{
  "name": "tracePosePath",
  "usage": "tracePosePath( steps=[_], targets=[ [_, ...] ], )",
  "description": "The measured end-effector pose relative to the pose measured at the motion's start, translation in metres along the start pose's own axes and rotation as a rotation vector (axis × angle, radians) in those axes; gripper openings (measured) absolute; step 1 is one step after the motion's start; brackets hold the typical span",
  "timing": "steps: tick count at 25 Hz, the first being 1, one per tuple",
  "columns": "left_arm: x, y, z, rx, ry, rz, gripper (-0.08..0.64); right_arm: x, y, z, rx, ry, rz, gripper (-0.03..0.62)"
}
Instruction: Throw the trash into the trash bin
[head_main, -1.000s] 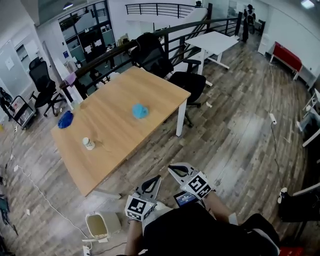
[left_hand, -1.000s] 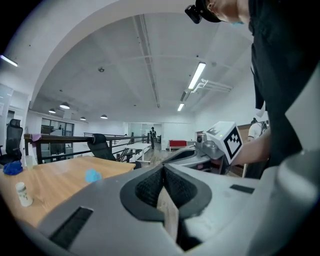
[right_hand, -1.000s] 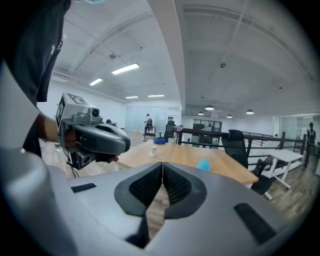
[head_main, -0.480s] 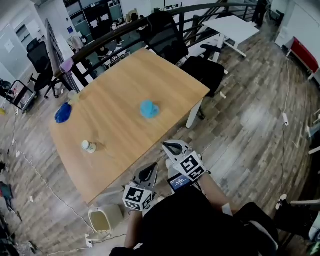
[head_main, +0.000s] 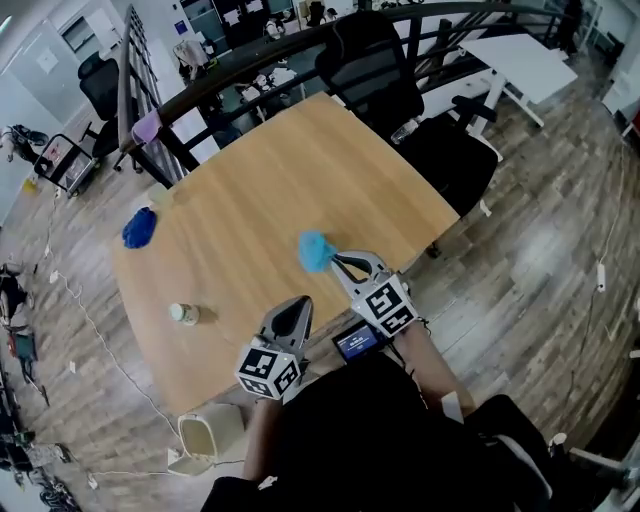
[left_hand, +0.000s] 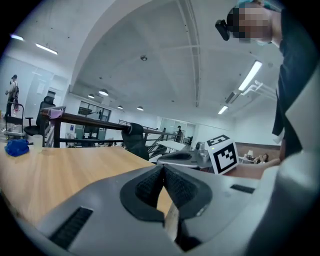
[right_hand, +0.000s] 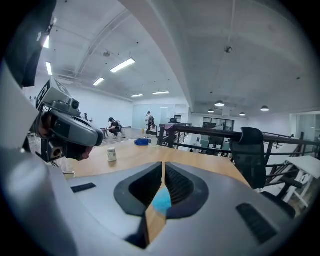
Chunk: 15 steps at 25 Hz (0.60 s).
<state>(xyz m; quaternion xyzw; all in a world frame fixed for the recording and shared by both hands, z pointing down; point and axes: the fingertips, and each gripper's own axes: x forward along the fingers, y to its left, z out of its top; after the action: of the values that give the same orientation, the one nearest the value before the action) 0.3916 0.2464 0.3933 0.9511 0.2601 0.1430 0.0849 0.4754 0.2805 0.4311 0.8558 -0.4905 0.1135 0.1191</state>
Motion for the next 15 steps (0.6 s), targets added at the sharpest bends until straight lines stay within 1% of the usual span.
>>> tracePosePath(
  steps=[3, 4, 6, 7, 8, 9, 10, 12, 15],
  targets=[
    [0.01, 0.012, -0.008, 0.002, 0.036, 0.024, 0.005, 0.017, -0.007, -0.013, 0.004, 0.034, 0.034, 0.0],
    [0.012, 0.017, -0.009, -0.006, 0.041, 0.031, 0.005, 0.024, -0.008, -0.02, 0.0, 0.061, 0.048, 0.0],
    [0.015, 0.03, -0.007, -0.029, 0.053, 0.049, 0.005, 0.042, -0.01, -0.038, -0.024, 0.152, 0.086, 0.012],
    [0.017, 0.037, -0.006, -0.039, 0.064, 0.058, 0.005, 0.051, -0.011, -0.045, -0.043, 0.199, 0.103, 0.056],
    [0.019, 0.044, -0.005, -0.046, 0.077, 0.064, 0.005, 0.058, -0.011, -0.05, -0.059, 0.233, 0.12, 0.116],
    [0.022, 0.048, -0.007, -0.052, 0.093, 0.071, 0.005, 0.065, -0.011, -0.054, -0.066, 0.25, 0.133, 0.143],
    [0.025, 0.052, -0.011, -0.057, 0.112, 0.079, 0.005, 0.07, -0.013, -0.059, -0.061, 0.255, 0.139, 0.146],
    [0.031, 0.052, -0.019, -0.067, 0.148, 0.085, 0.005, 0.08, -0.021, -0.077, -0.019, 0.263, 0.138, 0.149],
    [0.026, 0.041, -0.026, -0.119, 0.179, 0.057, 0.005, 0.099, -0.024, -0.121, 0.037, 0.344, 0.133, 0.206]
  ],
)
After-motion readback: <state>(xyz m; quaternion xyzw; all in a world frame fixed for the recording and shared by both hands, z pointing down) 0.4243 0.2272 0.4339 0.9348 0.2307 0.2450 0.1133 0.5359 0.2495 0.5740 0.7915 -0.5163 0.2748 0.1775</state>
